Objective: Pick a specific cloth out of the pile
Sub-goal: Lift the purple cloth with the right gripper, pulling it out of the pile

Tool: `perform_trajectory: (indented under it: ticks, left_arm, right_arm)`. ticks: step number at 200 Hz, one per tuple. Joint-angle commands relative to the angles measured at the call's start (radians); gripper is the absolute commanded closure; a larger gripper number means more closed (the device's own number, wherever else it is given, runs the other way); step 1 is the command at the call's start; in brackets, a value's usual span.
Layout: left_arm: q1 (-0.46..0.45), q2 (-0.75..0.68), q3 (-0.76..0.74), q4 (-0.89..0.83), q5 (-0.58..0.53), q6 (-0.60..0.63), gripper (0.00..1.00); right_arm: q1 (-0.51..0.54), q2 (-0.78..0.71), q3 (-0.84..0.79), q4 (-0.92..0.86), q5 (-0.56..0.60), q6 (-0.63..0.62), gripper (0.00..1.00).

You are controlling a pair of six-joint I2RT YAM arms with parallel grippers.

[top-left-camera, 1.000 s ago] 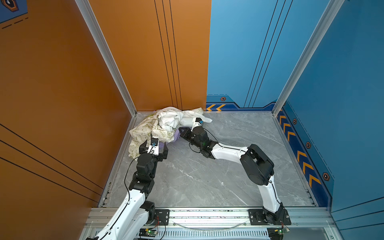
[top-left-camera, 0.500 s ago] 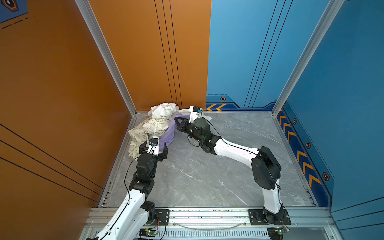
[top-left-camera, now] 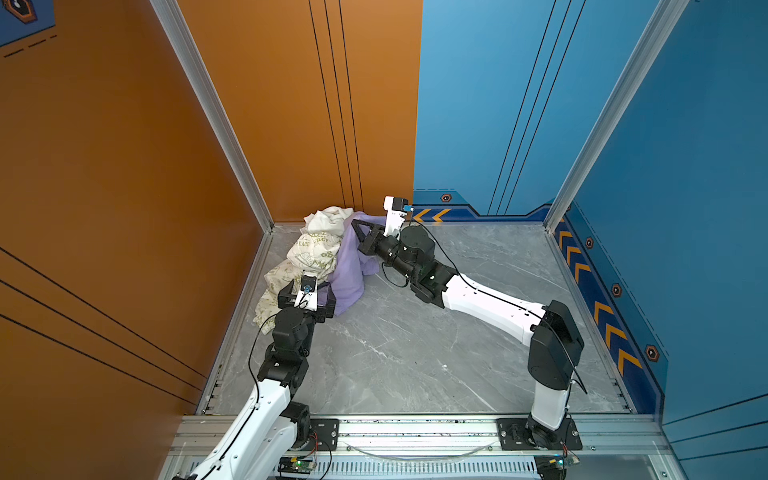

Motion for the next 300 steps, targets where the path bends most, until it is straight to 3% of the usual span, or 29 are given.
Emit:
perform_trajectory:
  ticks: [1, 68, 140, 300]
  left_arm:
    - [0.003, -0.011, 0.012, 0.004, -0.017, 0.017, 0.02]
    - [0.003, -0.005, 0.011, 0.005, -0.018, 0.017, 0.02]
    - [0.002, -0.007, 0.011, 0.004, -0.021, 0.018, 0.02]
    - [-0.009, -0.005, 0.009, 0.004, -0.032, 0.027, 0.02]
  right_arm:
    - [0.007, -0.072, 0.065, 0.055, 0.02, -0.058, 1.0]
    - [0.005, -0.07, 0.165, -0.033, -0.024, -0.129, 1.0]
    - [-0.033, 0.028, 0.454, -0.246, -0.124, -0.144, 1.0]
    - [-0.117, -0.208, 0.349, -0.345, -0.078, -0.217, 1.0]
